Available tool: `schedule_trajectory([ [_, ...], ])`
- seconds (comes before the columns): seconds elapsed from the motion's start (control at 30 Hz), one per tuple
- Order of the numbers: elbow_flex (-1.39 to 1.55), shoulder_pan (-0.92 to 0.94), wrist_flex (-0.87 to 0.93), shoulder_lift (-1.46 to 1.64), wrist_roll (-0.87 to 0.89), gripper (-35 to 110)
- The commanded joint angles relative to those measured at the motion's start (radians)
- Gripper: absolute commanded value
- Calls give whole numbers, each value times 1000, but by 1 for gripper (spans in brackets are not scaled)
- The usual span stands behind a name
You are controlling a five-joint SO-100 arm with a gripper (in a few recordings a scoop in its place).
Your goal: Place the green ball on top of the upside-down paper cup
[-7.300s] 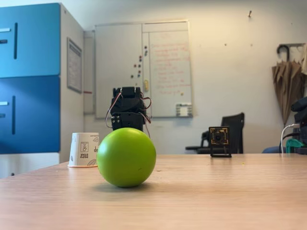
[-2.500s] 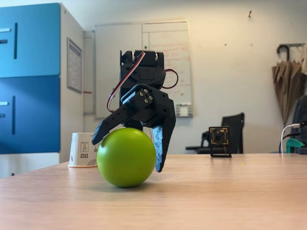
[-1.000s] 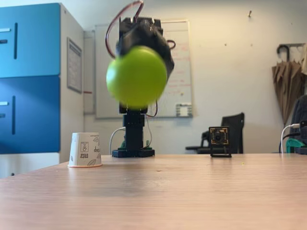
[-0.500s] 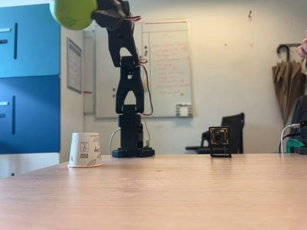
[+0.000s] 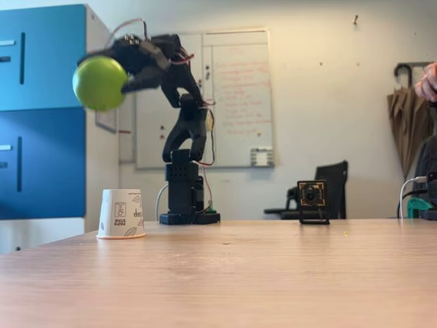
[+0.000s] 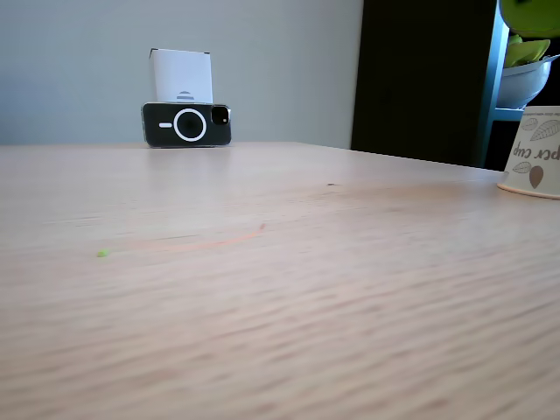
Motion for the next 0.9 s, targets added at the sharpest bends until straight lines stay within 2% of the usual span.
schedule_trajectory([
  [0.0,109,8,-12,118,5,23],
  [0.3,273,-14,-3,256,18,23],
  [0.87,373,-43,-32,291,29,26],
])
